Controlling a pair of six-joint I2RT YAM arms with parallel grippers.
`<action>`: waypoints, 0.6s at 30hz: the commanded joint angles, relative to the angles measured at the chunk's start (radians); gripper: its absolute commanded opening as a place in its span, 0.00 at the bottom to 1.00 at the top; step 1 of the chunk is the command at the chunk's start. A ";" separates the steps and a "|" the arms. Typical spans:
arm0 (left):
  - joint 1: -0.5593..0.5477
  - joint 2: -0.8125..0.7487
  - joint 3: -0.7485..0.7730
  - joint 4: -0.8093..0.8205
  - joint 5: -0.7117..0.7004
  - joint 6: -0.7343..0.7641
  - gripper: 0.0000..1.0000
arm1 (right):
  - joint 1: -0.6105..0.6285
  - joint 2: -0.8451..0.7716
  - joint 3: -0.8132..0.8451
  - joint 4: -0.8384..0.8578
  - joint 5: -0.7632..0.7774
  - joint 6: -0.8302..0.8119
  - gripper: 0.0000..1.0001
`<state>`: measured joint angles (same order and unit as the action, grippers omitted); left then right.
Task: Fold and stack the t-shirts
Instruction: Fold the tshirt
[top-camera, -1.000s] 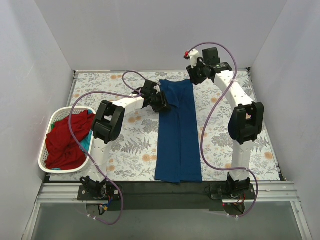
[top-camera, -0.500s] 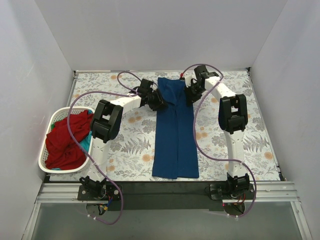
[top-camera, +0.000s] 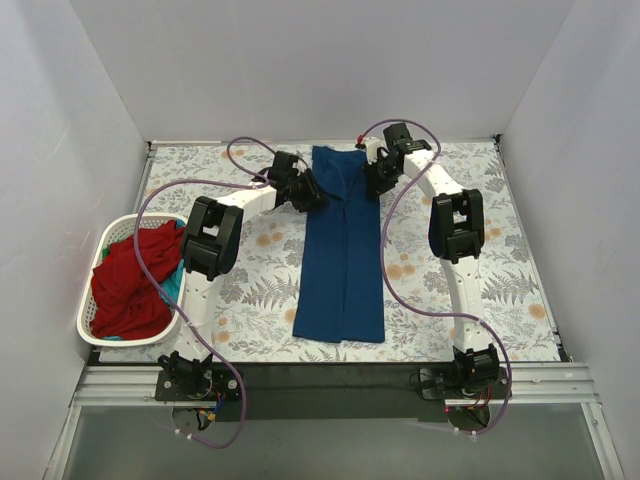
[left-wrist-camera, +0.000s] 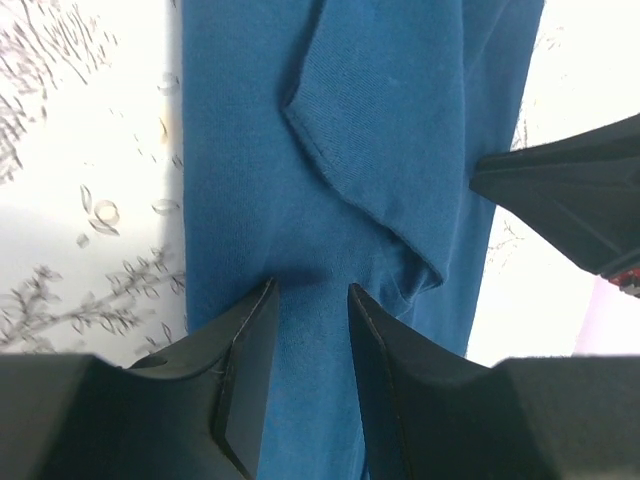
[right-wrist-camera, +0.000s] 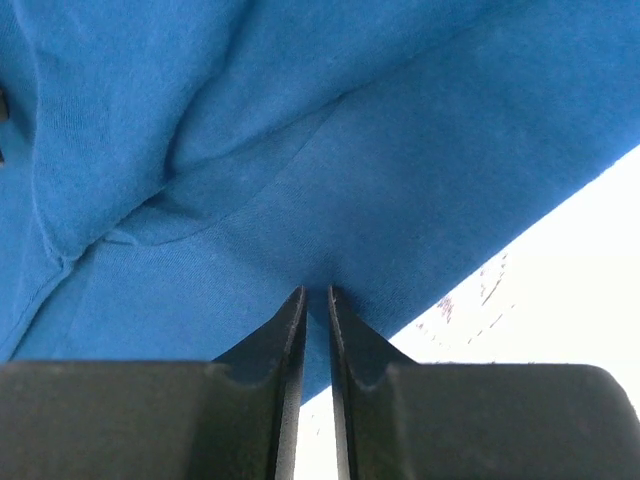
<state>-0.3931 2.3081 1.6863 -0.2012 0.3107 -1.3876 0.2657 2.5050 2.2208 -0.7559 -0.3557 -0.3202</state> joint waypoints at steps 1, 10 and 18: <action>0.031 0.048 0.000 -0.043 -0.085 0.059 0.34 | 0.004 0.061 0.043 0.073 0.064 0.012 0.22; 0.039 0.076 0.041 -0.029 -0.114 0.082 0.34 | 0.004 0.060 0.033 0.173 0.100 0.030 0.31; 0.048 0.060 0.154 -0.027 -0.041 0.160 0.46 | 0.004 -0.053 0.080 0.211 0.031 0.043 0.64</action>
<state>-0.3687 2.3684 1.7973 -0.1841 0.3004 -1.2968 0.2760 2.5328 2.2505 -0.5957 -0.3038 -0.2848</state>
